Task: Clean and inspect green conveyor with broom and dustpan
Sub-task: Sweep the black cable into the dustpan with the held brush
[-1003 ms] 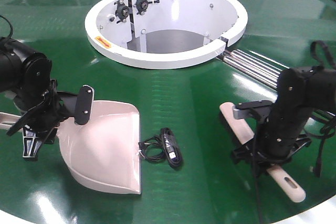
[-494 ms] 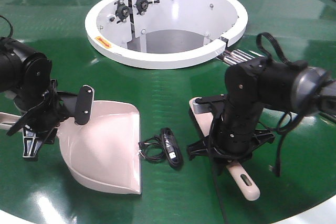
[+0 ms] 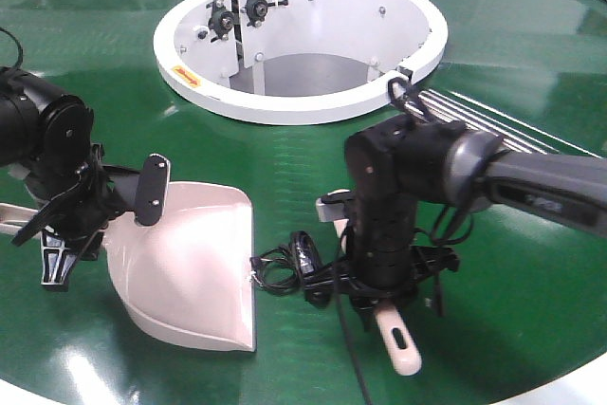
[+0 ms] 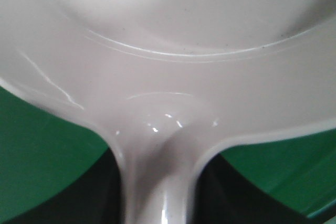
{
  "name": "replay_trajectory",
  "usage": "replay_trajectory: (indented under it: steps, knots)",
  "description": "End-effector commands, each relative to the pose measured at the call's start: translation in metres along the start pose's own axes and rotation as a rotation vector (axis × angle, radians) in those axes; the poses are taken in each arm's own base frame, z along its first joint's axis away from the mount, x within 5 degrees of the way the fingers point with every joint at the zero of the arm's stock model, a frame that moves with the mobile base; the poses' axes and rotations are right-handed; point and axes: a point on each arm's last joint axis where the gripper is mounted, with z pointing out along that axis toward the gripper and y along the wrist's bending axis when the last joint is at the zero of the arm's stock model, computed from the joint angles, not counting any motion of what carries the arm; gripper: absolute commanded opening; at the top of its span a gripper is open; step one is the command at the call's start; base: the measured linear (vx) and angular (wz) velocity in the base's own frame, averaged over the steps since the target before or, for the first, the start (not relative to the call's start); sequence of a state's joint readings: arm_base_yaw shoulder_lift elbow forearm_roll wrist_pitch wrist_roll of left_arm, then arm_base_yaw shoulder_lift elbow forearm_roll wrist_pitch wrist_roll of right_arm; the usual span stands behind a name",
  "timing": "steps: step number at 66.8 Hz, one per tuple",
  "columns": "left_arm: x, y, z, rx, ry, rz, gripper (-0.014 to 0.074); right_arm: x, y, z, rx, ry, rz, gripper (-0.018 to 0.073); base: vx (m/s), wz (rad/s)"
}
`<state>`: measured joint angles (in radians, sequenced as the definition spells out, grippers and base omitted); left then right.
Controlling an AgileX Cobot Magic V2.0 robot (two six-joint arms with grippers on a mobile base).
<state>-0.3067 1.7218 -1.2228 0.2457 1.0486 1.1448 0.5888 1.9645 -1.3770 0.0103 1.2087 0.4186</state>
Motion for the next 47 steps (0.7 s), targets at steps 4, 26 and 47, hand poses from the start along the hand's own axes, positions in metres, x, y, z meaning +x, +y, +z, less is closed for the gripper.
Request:
replay_trajectory:
  steps: [4, 26, 47]
  knots:
    - [0.002, 0.002, -0.023, -0.072, -0.031, -0.014, 0.0003, 0.003, 0.021, -0.018, -0.027, 0.019, -0.019, -0.0004, 0.0, 0.0]
    - [0.002, 0.002, -0.023, -0.072, -0.031, -0.014, 0.0003, -0.006, 0.083, -0.026, -0.204, 0.021, -0.092, -0.0004, 0.0, 0.0]
    - [0.002, 0.002, -0.023, -0.072, -0.031, -0.014, 0.0003, -0.009, 0.131, -0.051, -0.363, -0.04, -0.218, -0.0004, 0.0, 0.0]
